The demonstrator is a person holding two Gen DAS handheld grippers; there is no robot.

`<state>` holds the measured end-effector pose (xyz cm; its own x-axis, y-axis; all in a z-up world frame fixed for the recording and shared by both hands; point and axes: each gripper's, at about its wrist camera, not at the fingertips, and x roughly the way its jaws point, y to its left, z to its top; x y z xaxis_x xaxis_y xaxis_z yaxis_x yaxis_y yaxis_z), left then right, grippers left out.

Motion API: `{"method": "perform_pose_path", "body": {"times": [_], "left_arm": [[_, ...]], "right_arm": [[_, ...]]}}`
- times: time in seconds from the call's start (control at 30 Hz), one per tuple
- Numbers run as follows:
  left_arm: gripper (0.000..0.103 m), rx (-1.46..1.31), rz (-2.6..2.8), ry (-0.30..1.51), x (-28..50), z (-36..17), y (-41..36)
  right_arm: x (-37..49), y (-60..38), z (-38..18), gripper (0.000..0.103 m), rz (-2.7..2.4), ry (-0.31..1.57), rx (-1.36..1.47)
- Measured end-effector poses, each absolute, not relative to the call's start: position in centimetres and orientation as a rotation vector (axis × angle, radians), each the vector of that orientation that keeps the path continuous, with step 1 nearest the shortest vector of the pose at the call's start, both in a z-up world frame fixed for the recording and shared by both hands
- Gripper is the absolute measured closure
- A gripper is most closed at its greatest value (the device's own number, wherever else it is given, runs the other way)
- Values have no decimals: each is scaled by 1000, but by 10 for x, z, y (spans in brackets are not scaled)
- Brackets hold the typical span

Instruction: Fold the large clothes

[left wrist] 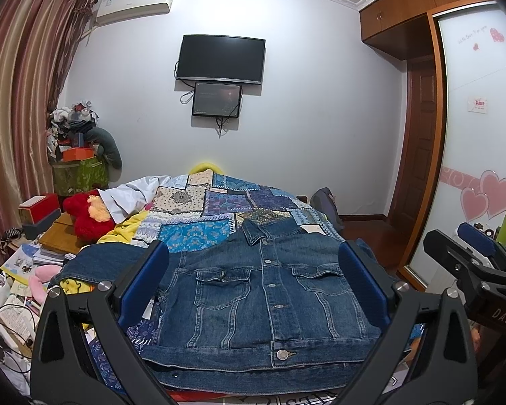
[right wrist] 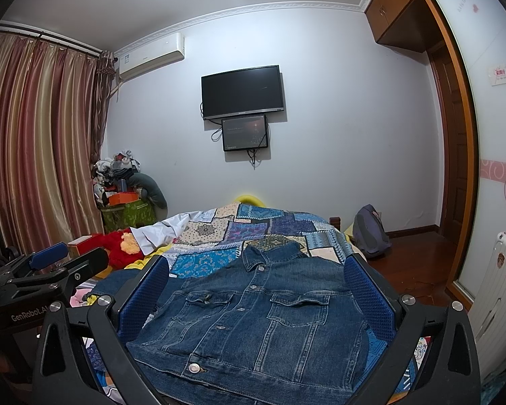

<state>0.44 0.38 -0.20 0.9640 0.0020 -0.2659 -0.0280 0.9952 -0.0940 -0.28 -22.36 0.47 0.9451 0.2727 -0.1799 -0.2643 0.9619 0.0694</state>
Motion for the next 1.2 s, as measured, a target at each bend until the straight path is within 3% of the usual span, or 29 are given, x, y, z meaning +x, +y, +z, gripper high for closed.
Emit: {"method": "perform_pose_path", "body": {"times": [0.87, 1.2], "left_arm": [[1, -117, 25, 284, 13, -3, 8], [1, -205, 55, 349, 66, -7, 71]], "right_arm": [[5, -220, 4, 0, 273, 206, 43], [60, -204, -5, 0, 276, 227, -1]]}}
